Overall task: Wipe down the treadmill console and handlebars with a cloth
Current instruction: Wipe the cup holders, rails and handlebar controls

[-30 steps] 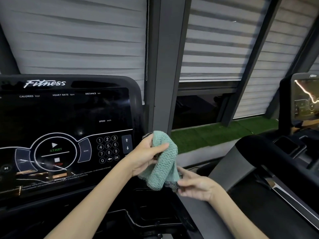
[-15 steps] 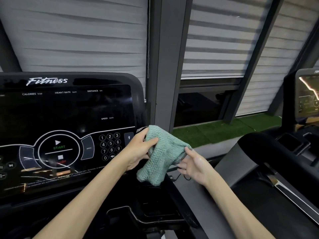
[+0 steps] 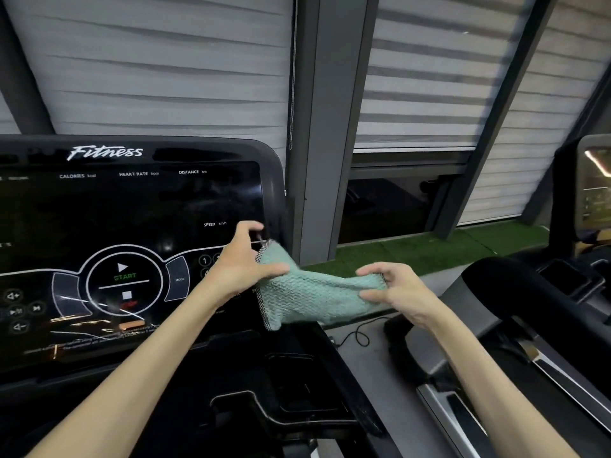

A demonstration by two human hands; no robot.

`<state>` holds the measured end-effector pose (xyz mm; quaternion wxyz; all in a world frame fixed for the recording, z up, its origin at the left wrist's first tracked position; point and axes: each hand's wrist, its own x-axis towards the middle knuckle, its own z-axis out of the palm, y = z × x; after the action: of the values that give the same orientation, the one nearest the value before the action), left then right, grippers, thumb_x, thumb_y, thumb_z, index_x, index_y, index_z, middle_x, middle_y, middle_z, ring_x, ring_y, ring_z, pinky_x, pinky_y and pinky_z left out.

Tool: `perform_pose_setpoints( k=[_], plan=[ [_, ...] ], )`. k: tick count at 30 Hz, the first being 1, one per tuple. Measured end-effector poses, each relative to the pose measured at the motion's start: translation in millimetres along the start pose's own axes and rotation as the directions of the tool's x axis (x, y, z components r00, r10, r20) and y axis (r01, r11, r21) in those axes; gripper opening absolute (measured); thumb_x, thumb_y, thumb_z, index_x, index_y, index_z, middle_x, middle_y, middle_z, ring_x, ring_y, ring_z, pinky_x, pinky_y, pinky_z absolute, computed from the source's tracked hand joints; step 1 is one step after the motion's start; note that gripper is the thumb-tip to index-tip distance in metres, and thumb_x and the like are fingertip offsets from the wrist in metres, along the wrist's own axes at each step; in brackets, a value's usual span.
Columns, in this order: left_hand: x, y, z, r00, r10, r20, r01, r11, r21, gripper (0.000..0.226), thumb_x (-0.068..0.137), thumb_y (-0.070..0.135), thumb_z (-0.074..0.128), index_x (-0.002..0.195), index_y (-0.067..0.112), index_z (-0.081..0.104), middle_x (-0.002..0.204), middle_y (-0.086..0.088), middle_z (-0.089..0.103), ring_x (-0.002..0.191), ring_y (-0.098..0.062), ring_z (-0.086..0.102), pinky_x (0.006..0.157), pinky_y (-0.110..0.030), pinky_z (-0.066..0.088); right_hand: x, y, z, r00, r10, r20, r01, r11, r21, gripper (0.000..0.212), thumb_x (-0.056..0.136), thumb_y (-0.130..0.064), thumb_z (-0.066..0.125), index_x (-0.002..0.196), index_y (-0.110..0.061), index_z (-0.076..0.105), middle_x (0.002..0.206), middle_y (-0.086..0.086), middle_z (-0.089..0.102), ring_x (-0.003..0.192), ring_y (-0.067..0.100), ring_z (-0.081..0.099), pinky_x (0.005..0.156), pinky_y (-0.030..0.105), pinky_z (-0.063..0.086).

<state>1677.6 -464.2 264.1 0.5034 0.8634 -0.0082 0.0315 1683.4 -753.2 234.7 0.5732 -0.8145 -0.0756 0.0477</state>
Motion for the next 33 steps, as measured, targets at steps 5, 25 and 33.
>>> perform_pose_setpoints(
  k=[5,25,33],
  plan=[
    [-2,0,7,0.980,0.181,0.086,-0.200,0.902,0.382,0.024,0.071,0.026,0.087,0.092,0.025,0.074,0.094,0.009,0.064,0.098,-0.012,0.057,0.085,-0.021,0.038,1,-5,-6,0.990,-0.119,-0.069,0.078,0.899,-0.431,0.022,0.089,-0.016,0.067,0.069,-0.024,0.069,0.072,-0.008,0.065,0.070,0.003,0.056,0.066,0.022,0.042],
    [-11,16,63,0.983,0.078,0.165,-0.060,0.992,-0.115,0.034,0.081,0.041,0.076,0.107,0.024,0.063,0.104,0.004,0.070,0.096,-0.010,0.066,0.088,-0.030,0.053,-19,-45,29,0.987,0.026,0.158,-0.081,0.931,0.355,0.039,0.103,-0.032,0.037,0.119,-0.008,0.064,0.108,0.016,0.071,0.101,0.028,0.068,0.092,0.037,0.053],
    [-7,25,59,0.959,-0.016,0.283,0.172,0.826,-0.537,0.030,0.101,0.009,0.040,0.116,0.009,0.065,0.108,-0.008,0.070,0.097,-0.019,0.064,0.087,-0.037,0.050,-15,-18,24,0.963,0.107,0.246,-0.180,0.937,0.299,0.065,0.079,-0.030,0.074,0.136,-0.033,0.041,0.116,0.009,0.069,0.106,0.027,0.063,0.093,0.042,0.049]
  ],
)
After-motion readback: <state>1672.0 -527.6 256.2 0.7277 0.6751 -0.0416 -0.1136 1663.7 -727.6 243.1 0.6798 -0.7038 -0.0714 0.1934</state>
